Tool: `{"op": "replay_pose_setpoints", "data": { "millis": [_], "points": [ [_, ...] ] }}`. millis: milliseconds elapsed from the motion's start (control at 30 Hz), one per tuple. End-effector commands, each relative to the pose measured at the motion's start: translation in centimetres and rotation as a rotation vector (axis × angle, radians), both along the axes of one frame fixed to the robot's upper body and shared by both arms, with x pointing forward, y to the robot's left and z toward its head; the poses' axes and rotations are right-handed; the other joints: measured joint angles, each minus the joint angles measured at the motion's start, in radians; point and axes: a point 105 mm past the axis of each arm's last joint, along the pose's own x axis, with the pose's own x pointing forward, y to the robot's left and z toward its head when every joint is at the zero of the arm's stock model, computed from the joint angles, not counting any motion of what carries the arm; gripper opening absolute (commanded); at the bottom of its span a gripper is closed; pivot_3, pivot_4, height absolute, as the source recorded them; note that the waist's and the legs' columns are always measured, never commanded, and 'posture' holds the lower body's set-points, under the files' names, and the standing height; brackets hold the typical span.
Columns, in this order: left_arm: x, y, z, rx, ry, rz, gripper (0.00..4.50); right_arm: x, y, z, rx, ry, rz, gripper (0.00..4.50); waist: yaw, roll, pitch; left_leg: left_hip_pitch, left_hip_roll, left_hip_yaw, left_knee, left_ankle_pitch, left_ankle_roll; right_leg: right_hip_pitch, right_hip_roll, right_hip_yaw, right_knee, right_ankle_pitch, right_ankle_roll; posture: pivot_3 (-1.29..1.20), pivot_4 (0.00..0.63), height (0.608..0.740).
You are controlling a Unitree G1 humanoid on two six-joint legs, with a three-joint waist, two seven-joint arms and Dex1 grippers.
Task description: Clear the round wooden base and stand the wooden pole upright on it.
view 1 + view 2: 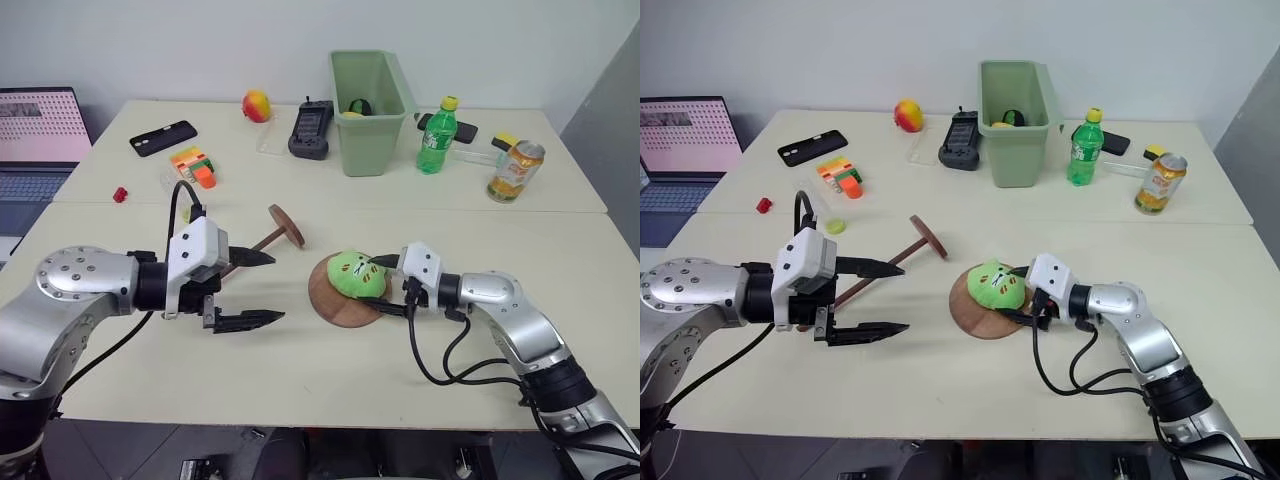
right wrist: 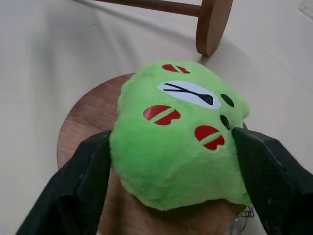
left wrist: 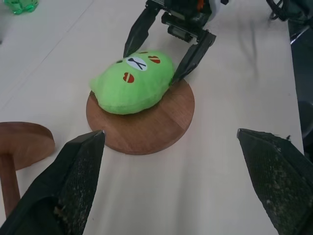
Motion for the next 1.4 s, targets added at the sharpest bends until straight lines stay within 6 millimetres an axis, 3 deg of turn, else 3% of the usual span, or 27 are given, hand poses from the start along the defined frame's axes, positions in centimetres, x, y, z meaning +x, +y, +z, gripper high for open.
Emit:
{"op": "replay_pose_setpoints", "data": {
  "millis": [33,300,467,533,600,733,867,933,1000,1167,1400],
  "points": [
    [-0.1,-0.2,1.1,-0.011,-0.056,0.003,4.5,0.0,0.3,0.9,0.0,-0.052,0.031,2.94,0.0,0.0,0.0,0.0,0.0,0.0,0.0,0.0,0.0,0.0,0.0,0.0,0.0,0.0,0.0,0.0,0.15,0.74],
    [0.1,-0.3,1.3,-0.025,-0.066,0.01,4.5,-0.1,-0.5,2.2,0.052,-0.038,0.017,1.31,0.0,0.0,0.0,0.0,0.0,-0.001,0.0,0.0,0.0,0.0,0.0,0.0,0.0,0.0,0.0,0.0,0.15,0.74],
    [0.5,-0.3,2.0,-0.039,-0.079,0.019,4.5,1.5,-3.0,5.5,0.155,-0.058,-0.116,0.22,0.0,0.0,0.0,0.0,0.0,-0.001,0.0,0.0,0.0,0.0,0.0,0.0,0.0,0.0,0.0,0.0,0.15,0.74],
    [0.9,-0.4,2.8,-0.055,-0.092,0.025,4.5,4.0,-5.9,7.9,0.192,-0.114,-0.277,0.22,0.001,0.0,0.0,-0.001,0.0,-0.002,0.0,0.0,0.0,0.0,0.0,0.0,0.0,0.0,0.0,0.0,0.15,0.74],
    [1.2,-0.5,3.1,-0.065,-0.101,0.029,4.5,5.9,-8.2,8.8,0.189,-0.147,-0.405,0.22,0.0,0.0,0.001,0.0,-0.001,-0.001,0.001,0.0,0.0,0.0,0.0,0.0,0.002,0.0,0.0,0.0,0.15,0.74],
    [2.0,-1.1,3.1,-0.071,-0.122,0.014,4.5,10.6,-12.4,8.2,-0.001,-0.269,-0.64,0.22,-0.002,0.0,0.001,0.001,-0.002,0.003,0.001,0.0,0.0,0.0,0.0,0.0,0.001,0.0,0.0,0.0,0.15,0.74],
    [2.5,-1.5,3.3,-0.078,-0.132,0.005,4.5,13.3,-13.1,6.8,-0.071,-0.238,-0.704,0.22,-0.012,0.0,0.001,0.0,-0.001,0.006,0.0,0.0,0.0,-0.002,-0.001,0.001,0.001,0.0,0.0,0.0,0.15,0.74],
    [2.6,-1.6,3.4,-0.077,-0.136,0.004,4.5,13.7,-12.9,6.4,-0.096,-0.228,-0.683,0.7,-0.023,0.0,0.001,-0.001,-0.001,0.007,0.0,0.0,0.0,-0.004,-0.001,0.002,0.001,0.0,0.0,0.0,0.15,0.74],
    [2.6,-1.6,3.4,-0.077,-0.138,0.005,4.5,13.9,-12.8,6.3,-0.104,-0.221,-0.663,0.82,-0.026,0.0,0.001,-0.003,0.0,0.008,-0.001,0.002,-0.003,-0.007,-0.002,0.003,0.002,0.0,0.0,0.0,0.15,0.74],
    [2.4,-1.2,3.5,-0.075,-0.142,0.022,4.5,13.5,-12.4,7.2,-0.065,-0.236,-0.591,1.95,-0.029,0.0,0.001,-0.006,0.001,0.011,0.0,0.002,-0.004,-0.01,-0.004,0.005,0.003,0.0,0.0,0.0,0.15,0.74],
    [2.5,-0.8,3.7,-0.082,-0.148,0.045,4.5,11.2,-11.7,8.7,-0.01,-0.235,-0.456,3.45,-0.025,0.0,0.001,-0.006,0.001,0.01,0.001,0.002,-0.004,-0.011,-0.004,0.005,0.006,0.0,0.0,0.0,0.15,0.74]
  ]
}}
